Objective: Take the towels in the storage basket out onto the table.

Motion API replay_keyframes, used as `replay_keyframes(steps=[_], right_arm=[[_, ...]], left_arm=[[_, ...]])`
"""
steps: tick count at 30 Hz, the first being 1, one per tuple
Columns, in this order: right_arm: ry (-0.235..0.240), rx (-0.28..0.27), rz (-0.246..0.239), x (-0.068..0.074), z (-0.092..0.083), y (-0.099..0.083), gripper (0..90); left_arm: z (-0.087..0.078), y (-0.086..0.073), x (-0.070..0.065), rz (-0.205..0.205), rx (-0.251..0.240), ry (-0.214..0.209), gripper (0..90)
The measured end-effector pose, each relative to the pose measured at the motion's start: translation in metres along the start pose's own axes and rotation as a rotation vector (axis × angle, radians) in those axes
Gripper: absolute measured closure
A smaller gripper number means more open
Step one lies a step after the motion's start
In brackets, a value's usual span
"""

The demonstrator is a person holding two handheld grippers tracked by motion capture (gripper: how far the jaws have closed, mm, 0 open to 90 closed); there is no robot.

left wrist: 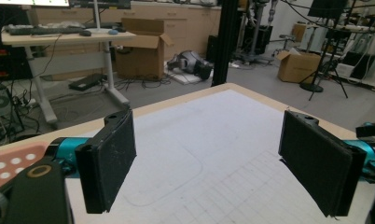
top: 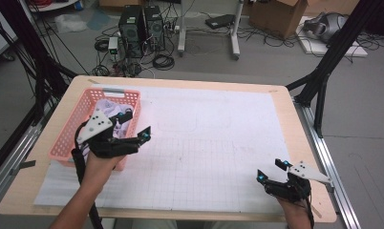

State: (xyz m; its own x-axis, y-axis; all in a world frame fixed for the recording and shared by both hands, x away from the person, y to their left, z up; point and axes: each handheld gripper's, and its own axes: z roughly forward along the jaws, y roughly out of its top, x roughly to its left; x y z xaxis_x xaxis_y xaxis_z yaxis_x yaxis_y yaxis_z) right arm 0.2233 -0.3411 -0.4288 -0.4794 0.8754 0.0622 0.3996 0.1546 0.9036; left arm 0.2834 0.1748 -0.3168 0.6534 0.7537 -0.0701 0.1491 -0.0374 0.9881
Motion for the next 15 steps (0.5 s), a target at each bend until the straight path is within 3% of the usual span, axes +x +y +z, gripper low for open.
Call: replay_keyframes(steps=[7, 15], right_arm=[[0.003, -0.002, 0.007, -0.002, -0.001, -0.001, 16.6], [0.006, 0.0, 0.011, -0.002, -0.001, 0.0, 16.6]], left_arm=[[-0.007, 0.012, 0.032, 0.013, 0.02, 0.071, 18.9], [-0.021, 0.017, 0.074, 0.001, 0.094, 0.171, 18.4]])
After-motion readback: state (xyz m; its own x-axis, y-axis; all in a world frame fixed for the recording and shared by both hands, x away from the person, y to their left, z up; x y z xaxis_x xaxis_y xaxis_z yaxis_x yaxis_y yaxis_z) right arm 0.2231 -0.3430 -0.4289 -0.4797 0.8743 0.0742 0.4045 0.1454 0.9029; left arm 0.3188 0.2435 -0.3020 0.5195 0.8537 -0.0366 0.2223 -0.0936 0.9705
